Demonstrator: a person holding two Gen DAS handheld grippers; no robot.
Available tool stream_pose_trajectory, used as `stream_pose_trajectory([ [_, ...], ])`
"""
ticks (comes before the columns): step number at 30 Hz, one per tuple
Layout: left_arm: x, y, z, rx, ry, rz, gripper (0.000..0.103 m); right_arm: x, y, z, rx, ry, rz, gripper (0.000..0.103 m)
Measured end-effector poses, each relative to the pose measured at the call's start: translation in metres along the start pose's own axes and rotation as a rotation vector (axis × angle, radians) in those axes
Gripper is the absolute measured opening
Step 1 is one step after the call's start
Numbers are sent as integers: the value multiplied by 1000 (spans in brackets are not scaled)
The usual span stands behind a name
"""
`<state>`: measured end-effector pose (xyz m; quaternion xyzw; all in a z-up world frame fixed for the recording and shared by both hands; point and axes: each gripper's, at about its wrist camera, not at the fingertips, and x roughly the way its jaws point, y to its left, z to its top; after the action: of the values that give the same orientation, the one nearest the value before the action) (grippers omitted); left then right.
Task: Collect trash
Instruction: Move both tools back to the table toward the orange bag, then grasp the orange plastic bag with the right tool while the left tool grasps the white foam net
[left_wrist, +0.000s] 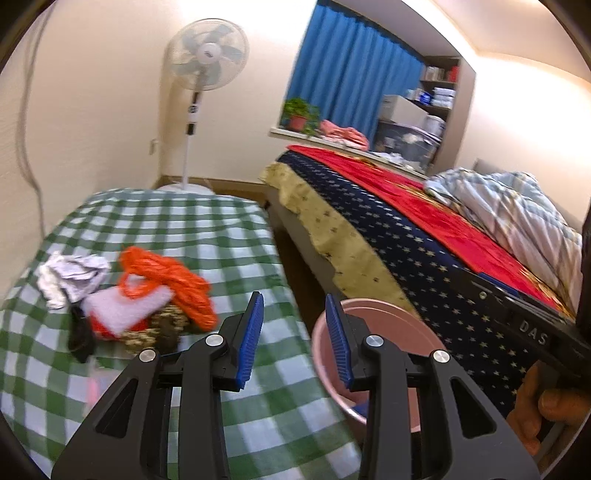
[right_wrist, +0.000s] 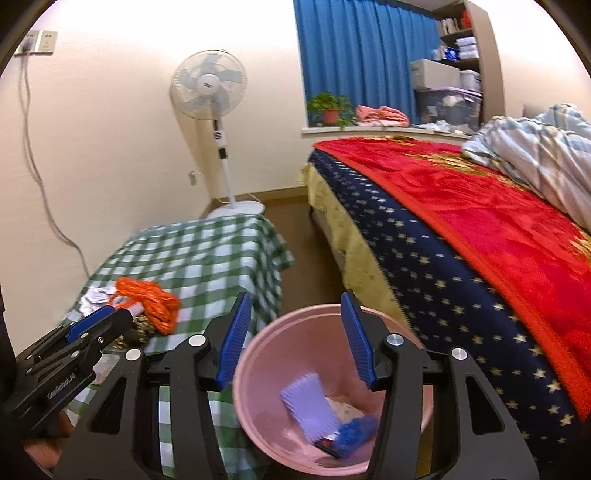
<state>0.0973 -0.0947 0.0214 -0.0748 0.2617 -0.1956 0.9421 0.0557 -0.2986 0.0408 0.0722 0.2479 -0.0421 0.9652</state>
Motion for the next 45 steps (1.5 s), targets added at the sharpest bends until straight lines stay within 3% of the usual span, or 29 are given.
stream_pose_trajectory([
  [7,-7,49,6,-106,-27,112,33,33,33,-4,27,21,102,42],
  [22,9,132,-1,-217,-2,311,33,123,105,-19,70,134,262,41],
  [31,37,162,-7,-277,48,329,34,175,128,-32,91,239,328,45],
  [41,60,164,-14,-302,90,280,34,204,139,-45,84,333,368,46],
  [44,61,162,-14,-298,94,262,33,206,140,-46,77,345,381,30],
  [45,61,161,-14,-294,95,256,26,206,142,-47,69,350,389,20],
])
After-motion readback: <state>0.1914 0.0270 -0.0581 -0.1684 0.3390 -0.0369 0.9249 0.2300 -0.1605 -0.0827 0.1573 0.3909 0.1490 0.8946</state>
